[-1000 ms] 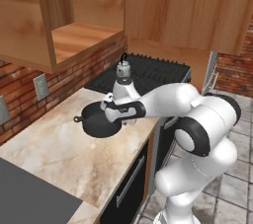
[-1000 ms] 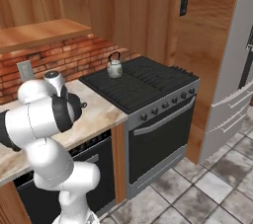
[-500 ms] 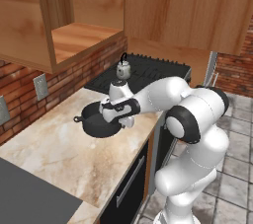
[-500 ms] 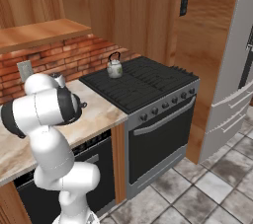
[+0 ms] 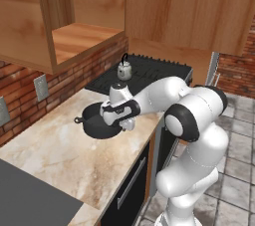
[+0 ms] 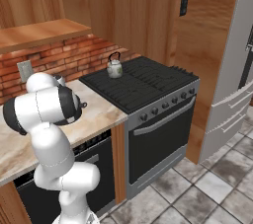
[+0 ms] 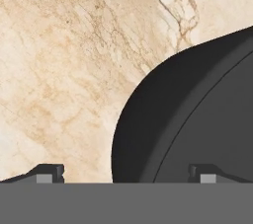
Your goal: Pick the kettle from the cabinet and place it on a stove burner. Then pick the pot from the counter and place it on another stove burner. Finally, turn both burners on.
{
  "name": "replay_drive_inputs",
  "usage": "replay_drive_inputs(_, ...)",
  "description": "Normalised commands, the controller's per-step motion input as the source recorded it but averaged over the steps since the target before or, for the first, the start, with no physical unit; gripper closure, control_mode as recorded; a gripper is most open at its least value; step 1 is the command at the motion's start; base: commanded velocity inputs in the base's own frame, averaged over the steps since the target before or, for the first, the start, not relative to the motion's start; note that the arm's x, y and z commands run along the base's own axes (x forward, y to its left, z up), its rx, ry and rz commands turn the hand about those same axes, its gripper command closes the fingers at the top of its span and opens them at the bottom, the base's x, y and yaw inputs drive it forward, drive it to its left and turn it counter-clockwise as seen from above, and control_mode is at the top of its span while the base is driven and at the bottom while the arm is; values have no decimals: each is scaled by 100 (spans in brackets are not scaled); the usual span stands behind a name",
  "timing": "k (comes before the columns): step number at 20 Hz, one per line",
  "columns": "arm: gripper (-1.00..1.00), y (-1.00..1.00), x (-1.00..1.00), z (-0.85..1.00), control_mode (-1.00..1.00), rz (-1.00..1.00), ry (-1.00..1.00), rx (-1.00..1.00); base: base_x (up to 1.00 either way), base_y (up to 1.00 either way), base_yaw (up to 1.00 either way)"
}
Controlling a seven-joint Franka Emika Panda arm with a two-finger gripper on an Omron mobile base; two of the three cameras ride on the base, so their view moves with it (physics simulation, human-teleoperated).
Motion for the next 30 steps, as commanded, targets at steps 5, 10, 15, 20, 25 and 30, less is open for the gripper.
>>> replay_drive_inputs(5,100,9,6,-19,-100,-1,1,-1,0,0,0)
replay_drive_inputs(10,100,0,0,0,-100,0,0,0,0,0,0)
replay_drive_inputs(15,100,0,0,0,-100,0,0,0,0,0,0)
replay_drive_inputs(20,100,0,-8,7,-100,-3,0,0,0,0,0)
replay_drive_inputs(25,100,0,-13,24,-100,-5,0,0,0,0,0)
replay_drive_inputs(30,100,0,-20,36,-100,-6,0,-1,0,0,0)
